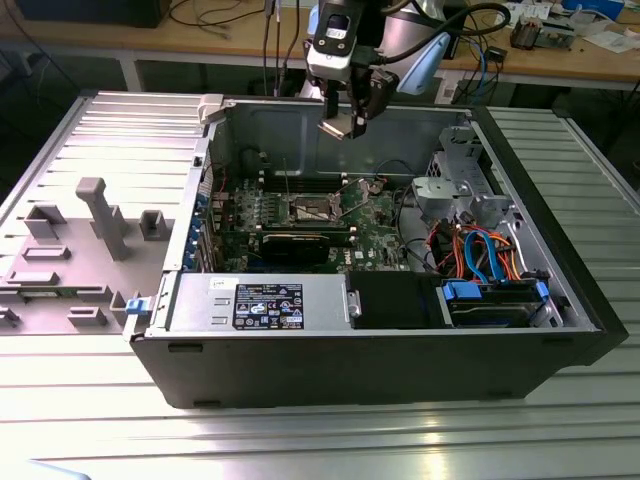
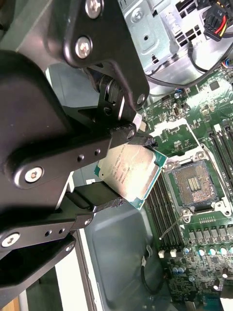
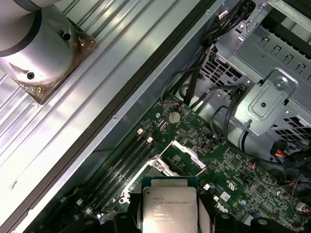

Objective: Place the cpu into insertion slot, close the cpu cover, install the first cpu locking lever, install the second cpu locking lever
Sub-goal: 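Place the cpu into insertion slot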

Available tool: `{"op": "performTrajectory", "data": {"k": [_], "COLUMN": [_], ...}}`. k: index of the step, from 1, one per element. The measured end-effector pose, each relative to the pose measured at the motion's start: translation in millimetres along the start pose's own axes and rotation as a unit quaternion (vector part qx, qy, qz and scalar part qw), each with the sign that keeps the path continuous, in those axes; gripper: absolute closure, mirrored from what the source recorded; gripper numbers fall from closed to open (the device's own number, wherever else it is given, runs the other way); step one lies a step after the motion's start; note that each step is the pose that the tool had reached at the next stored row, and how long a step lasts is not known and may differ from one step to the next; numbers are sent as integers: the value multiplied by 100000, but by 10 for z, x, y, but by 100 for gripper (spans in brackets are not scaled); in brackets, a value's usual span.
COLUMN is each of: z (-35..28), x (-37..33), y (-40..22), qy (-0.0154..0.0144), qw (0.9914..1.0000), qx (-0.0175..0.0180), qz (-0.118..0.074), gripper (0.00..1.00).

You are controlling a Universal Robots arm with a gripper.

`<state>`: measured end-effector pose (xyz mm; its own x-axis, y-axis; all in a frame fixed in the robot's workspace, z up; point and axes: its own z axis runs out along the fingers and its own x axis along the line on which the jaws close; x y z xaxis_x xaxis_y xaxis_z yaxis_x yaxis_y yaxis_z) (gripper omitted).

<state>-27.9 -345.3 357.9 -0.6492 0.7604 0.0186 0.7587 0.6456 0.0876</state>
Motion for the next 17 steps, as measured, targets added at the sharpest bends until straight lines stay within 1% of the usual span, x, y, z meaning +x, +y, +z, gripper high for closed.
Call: {"op": "performTrajectory", "data": {"k": [8, 11, 13, 17], "z": [0, 2, 5, 6], "x": [0, 0, 0, 0], "y": [0, 0, 0, -1], "qy": [-12, -103, -291, -317], "qw": [100000, 99993, 99945, 99935], "qx": [-4, -26, -65, -66], "qz": [121, 1179, 3316, 3577], "gripper": [46, 46, 46, 46]}}
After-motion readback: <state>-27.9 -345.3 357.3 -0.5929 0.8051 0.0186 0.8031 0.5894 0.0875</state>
